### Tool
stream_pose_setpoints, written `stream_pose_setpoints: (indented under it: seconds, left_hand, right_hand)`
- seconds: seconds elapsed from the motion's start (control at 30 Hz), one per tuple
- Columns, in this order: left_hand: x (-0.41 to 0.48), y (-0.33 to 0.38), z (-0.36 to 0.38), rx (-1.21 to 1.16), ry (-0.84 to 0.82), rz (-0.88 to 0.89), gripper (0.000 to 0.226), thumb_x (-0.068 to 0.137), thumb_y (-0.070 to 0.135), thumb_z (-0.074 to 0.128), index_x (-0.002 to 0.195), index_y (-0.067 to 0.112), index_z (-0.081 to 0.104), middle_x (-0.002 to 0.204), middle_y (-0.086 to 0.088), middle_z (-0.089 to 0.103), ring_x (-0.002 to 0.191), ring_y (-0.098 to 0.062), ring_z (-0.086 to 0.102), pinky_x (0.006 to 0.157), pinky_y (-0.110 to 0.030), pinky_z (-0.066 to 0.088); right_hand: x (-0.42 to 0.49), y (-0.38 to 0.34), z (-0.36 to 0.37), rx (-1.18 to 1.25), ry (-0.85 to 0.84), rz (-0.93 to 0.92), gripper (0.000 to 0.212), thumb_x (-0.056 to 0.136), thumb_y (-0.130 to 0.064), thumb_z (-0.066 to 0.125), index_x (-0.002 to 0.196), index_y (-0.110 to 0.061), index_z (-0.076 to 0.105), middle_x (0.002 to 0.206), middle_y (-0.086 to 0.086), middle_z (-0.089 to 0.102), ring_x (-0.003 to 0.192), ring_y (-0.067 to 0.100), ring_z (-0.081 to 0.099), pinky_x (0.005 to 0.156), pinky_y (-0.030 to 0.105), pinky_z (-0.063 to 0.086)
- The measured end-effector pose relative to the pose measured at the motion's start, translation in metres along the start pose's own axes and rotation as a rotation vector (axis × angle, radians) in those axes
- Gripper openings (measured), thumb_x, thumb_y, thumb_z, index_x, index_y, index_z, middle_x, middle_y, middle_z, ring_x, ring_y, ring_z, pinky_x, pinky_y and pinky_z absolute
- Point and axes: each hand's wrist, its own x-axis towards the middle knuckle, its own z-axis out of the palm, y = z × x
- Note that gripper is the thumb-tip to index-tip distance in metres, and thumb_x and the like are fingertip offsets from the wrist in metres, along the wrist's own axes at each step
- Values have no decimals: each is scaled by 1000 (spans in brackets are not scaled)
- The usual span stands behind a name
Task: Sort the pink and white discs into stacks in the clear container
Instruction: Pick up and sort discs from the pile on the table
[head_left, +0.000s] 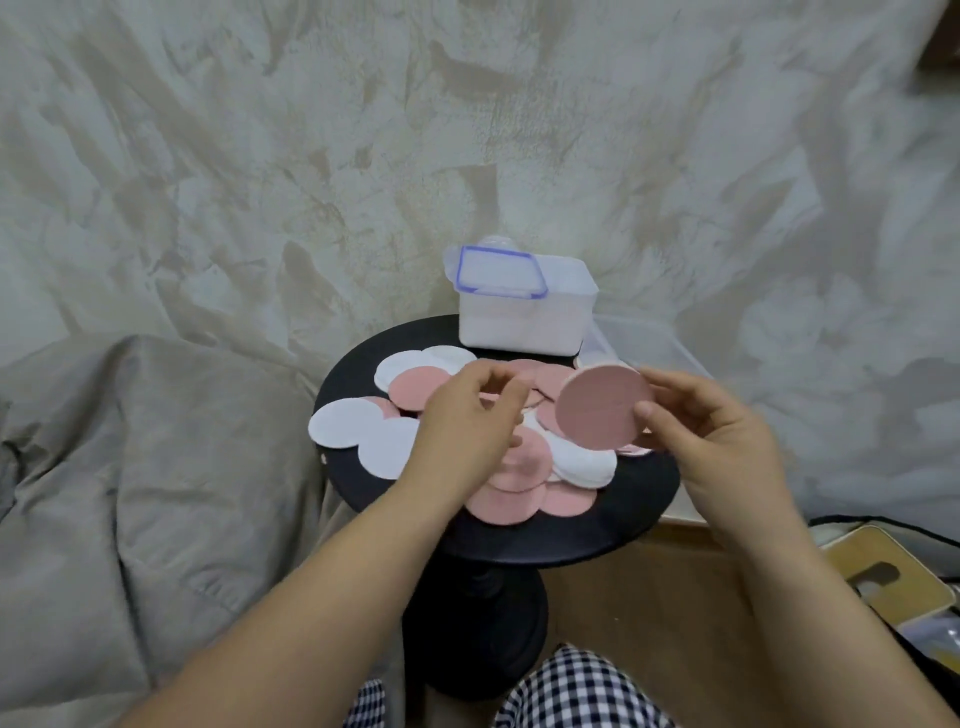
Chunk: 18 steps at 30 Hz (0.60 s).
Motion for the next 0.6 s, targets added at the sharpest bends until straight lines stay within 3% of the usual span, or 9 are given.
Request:
stream_pose_setpoints:
  seconds: [0.13,0.23,0.33,0.43,0.53,0.6]
  left_hand:
    - [38,14,54,122,-148,-119,29,91,35,53,97,8,59,87,-1,60,63,-16,61,69,-35,56]
    - [58,18,83,192,-202,-201,29,89,39,55,89,10,55,83,-5,59,59,-20,61,65,-36,55]
    - [64,18,98,148,-257,-310,28,88,35,60,79,11,48,76,-14,50,57,-25,50,56,-31,47]
    - [67,14,101,-3,-264,-388,22,87,21,63,81,9,45,80,-17,45,57,-24,42,60,-36,47]
    - [64,10,95,-46,-237,-409,14,85,13,62,89,1,57,89,-22,57,70,-30,55,71,-42,55]
    - [58,7,86,-63,-215,-371,18,84,13,63,96,-1,64,96,-18,66,80,-26,64,62,-32,57]
  right_hand:
    - [10,10,-49,-4,114,89,26,87,-1,57,101,-22,65,82,-7,72,75,4,67,63,17,54]
    - [14,20,-67,-7,137,141,26,88,0,56,104,-19,64,89,0,69,75,4,66,63,17,54]
    - [17,25,-74,10,116,165,28,88,1,56,98,-24,64,87,-2,69,76,4,66,63,17,54]
    - [19,27,-75,45,96,175,29,88,4,55,95,-23,63,85,-2,68,71,1,66,62,16,53]
    - [16,26,-78,77,90,184,29,87,4,54,95,-22,63,83,-2,68,71,2,66,62,16,54]
    - [14,21,-82,84,79,185,27,87,3,55,95,-22,64,80,-5,70,73,3,67,62,17,54]
